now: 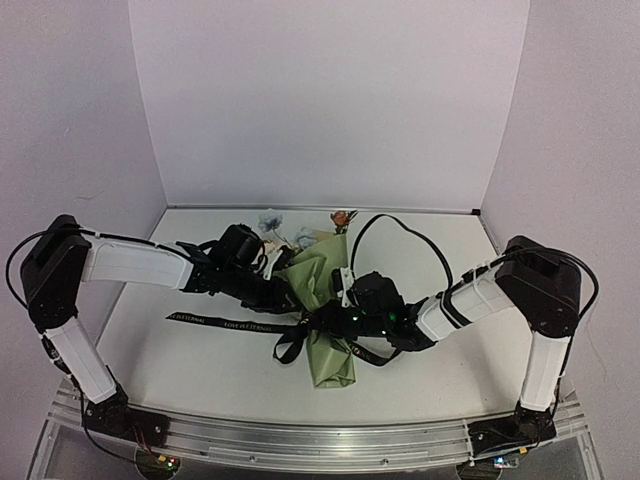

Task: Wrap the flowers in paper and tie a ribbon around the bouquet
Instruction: Cross the half-tied ribbon over the folded bouquet.

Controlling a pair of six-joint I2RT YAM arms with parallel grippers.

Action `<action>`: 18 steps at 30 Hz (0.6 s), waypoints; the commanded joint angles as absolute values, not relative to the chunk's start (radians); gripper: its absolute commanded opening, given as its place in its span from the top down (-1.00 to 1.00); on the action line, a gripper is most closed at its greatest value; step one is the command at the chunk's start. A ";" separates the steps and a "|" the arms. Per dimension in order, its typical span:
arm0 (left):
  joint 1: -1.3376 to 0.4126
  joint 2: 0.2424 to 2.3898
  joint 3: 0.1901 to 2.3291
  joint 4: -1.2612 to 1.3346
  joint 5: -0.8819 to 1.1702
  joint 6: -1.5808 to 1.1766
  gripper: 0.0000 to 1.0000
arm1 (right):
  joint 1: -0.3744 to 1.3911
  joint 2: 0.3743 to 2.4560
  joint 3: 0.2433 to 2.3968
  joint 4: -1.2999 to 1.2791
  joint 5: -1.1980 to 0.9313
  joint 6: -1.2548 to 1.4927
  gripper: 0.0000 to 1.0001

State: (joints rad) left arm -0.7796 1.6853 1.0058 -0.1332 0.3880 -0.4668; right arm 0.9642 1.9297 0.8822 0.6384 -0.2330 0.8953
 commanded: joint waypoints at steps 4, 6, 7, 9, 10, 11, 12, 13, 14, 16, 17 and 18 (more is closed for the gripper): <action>-0.772 1.731 1.033 -0.046 0.508 -0.501 0.26 | 0.959 1.934 0.903 0.673 -0.261 0.878 1.00; -0.772 1.736 1.032 -0.034 0.522 -0.506 0.24 | 0.959 1.937 0.910 0.673 -0.270 0.880 1.00; -0.772 1.738 1.030 -0.029 0.526 -0.508 0.23 | 0.960 1.938 0.913 0.673 -0.273 0.882 1.00; -0.772 1.746 1.030 -0.019 0.538 -0.511 0.23 | 0.960 1.940 0.916 0.673 -0.274 0.884 1.00; -0.772 1.750 1.030 -0.015 0.542 -0.513 0.23 | 0.959 1.940 0.916 0.673 -0.275 0.884 1.00; -0.772 1.753 1.029 -0.012 0.546 -0.514 0.23 | 0.959 1.940 0.917 0.673 -0.276 0.884 1.00; -0.771 1.757 1.029 -0.009 0.551 -0.516 0.23 | 0.958 1.940 0.917 0.673 -0.276 0.884 1.00; -0.772 1.761 1.027 -0.007 0.553 -0.518 0.23 | 0.958 1.940 0.918 0.673 -0.277 0.885 1.00; -0.772 1.766 1.026 -0.005 0.556 -0.520 0.23 | 0.957 1.940 0.919 0.673 -0.279 0.885 1.00; -0.772 1.770 1.020 -0.004 0.557 -0.526 0.22 | 0.957 1.940 0.920 0.673 -0.280 0.885 1.00; -0.772 1.770 1.015 0.005 0.559 -0.531 0.22 | 0.956 1.940 0.921 0.673 -0.282 0.886 1.00; -0.772 1.771 1.011 0.023 0.562 -0.537 0.22 | 0.955 1.940 0.923 0.673 -0.284 0.886 1.00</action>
State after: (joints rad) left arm -0.7776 1.7621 1.0058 -0.0425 0.5314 -0.5144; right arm 0.9620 1.9301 0.8883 0.6392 -0.2708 0.8944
